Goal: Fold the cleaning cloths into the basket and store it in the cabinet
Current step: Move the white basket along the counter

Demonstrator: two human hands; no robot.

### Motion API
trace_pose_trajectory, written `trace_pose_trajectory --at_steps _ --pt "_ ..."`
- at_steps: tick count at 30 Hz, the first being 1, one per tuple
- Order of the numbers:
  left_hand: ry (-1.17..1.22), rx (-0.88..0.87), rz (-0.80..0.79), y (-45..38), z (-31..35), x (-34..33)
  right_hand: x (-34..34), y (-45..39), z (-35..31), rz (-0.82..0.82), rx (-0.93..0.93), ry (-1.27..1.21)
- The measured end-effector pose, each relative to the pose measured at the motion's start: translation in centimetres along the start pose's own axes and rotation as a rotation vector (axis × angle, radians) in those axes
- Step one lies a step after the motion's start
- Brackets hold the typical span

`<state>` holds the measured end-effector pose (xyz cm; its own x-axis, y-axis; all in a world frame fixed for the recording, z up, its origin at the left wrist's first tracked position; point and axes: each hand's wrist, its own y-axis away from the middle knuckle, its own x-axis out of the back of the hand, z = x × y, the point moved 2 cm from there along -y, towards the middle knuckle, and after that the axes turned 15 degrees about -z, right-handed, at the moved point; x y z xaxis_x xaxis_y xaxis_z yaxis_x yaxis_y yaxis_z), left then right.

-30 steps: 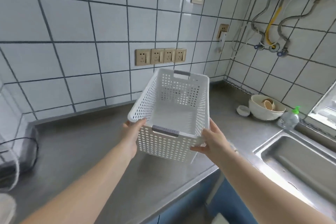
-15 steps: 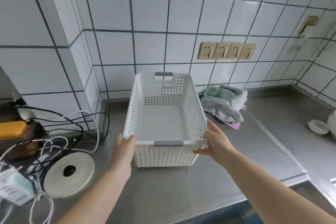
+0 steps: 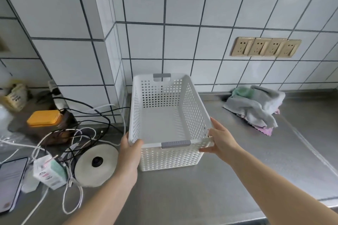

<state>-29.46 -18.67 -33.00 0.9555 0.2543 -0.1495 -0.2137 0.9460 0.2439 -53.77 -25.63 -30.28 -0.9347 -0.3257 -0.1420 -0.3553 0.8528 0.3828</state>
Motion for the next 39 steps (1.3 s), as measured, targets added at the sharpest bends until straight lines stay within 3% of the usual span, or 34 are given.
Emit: trace_pose_trajectory --at_steps 14,39 --pt "0.134 -0.026 -0.018 -2.3 0.6 1.4 -0.6 -2.9 -0.2 0.051 0.000 -0.009" --pt "0.072 -0.027 0.055 -6.5 1.7 4.3 -3.3 -7.3 -1.6 0.061 -0.045 0.045"
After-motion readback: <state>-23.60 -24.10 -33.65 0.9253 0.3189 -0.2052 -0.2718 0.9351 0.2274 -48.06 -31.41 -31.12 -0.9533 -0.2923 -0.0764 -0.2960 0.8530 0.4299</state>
